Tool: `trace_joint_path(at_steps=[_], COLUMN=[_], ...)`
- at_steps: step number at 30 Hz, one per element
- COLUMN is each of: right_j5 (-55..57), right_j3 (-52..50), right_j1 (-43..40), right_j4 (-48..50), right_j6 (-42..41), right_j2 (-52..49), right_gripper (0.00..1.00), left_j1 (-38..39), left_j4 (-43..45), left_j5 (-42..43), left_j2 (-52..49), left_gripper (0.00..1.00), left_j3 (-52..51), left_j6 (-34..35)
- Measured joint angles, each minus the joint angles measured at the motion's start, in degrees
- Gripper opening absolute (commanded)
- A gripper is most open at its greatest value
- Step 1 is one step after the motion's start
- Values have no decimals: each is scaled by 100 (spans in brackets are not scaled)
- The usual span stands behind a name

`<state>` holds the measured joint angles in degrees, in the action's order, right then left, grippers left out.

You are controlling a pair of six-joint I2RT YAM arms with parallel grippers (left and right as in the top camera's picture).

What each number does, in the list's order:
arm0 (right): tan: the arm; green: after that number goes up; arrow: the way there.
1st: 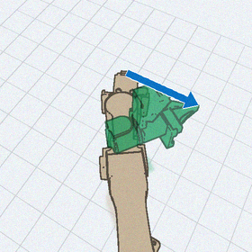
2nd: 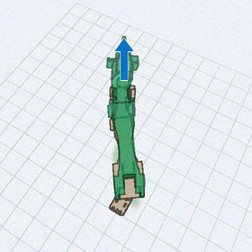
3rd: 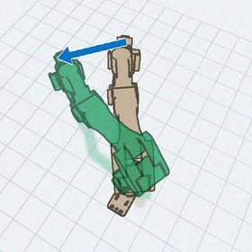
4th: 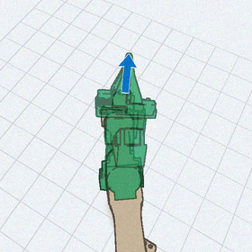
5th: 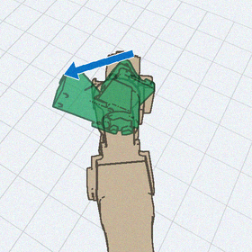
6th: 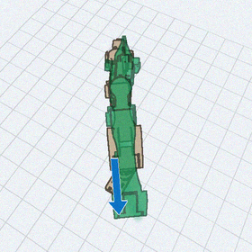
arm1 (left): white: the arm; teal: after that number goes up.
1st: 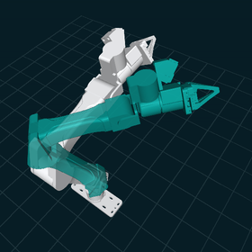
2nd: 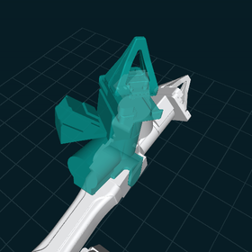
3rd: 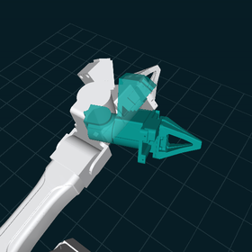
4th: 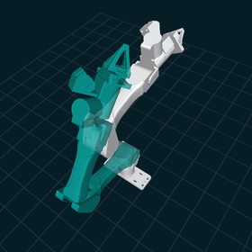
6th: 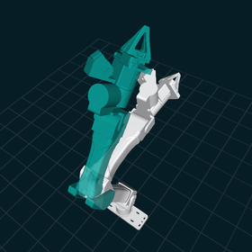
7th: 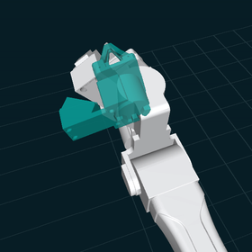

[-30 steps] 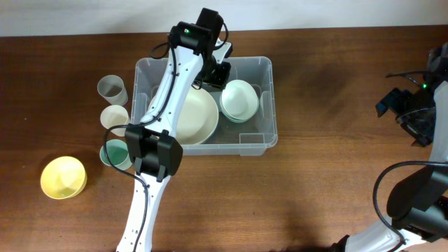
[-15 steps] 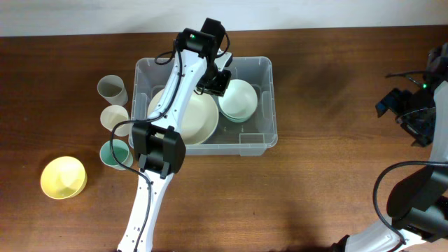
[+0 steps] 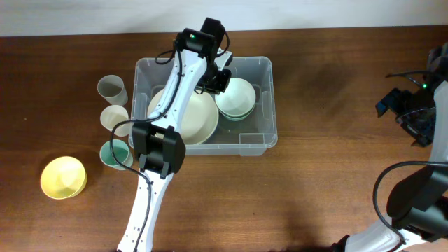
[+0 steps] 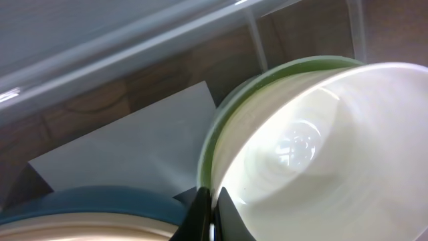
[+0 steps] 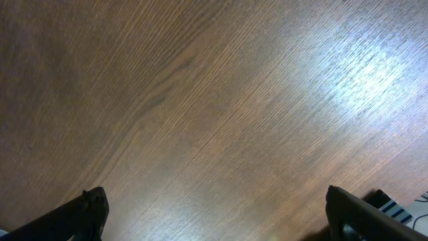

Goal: Pack container
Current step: 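Lower the white bowl into the mint bowl and open the left gripper, then withdraw the left gripper and move it to the yellow bowl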

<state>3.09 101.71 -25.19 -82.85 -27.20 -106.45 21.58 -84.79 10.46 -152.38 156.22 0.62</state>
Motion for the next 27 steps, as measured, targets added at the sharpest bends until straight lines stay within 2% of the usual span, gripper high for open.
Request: trace_joint_path(at_steps=[6, 7, 8, 10, 11, 12, 14, 16, 20, 21, 24, 27], right_j5=[0, 0, 0, 0, 0, 0, 0, 0, 0, 0, 0, 0], right_j3=[-2, -2, -2, -2, -2, 0, 0, 0, -2, -2, -2, -2], right_j1=[0, 0, 0, 0, 0, 0, 0, 0, 0, 0, 0, 0], right_j4=[0, 0, -2, -2, -2, 0, -2, -2, -2, -2, 0, 0], right_j6=[0, 0, 2, -2, 2, 0, 2, 0, -2, 0, 0, 0], right_j2=[0, 0, 0, 0, 0, 0, 0, 0, 0, 0, 0, 0], right_gripper=[99, 99, 99, 99, 99, 99, 99, 99, 99, 99, 99, 100], left_j1=[0, 0, 0, 0, 0, 0, 0, 0, -7, -9, -66, -262], left_j4=[-9, -9, -9, -7, -7, -7, -4, 4, 42, 37, 13, -55], left_j5=[160, 170, 175, 199, 199, 195, 153, 122, 103, 103, 85, 68], left_j2=[0, 0, 0, 0, 0, 0, 0, 0, 0, 0, 0, 0], left_gripper=[3, 11, 25, 33, 42, 58, 61, 68, 74, 77, 99, 99], left_j3=[0, 0, 0, 0, 0, 0, 0, 0, 11, 24, 251, 931], left_j6=[0, 0, -2, 2, -17, -15, 0, 0, -4, -2, -13, -11])
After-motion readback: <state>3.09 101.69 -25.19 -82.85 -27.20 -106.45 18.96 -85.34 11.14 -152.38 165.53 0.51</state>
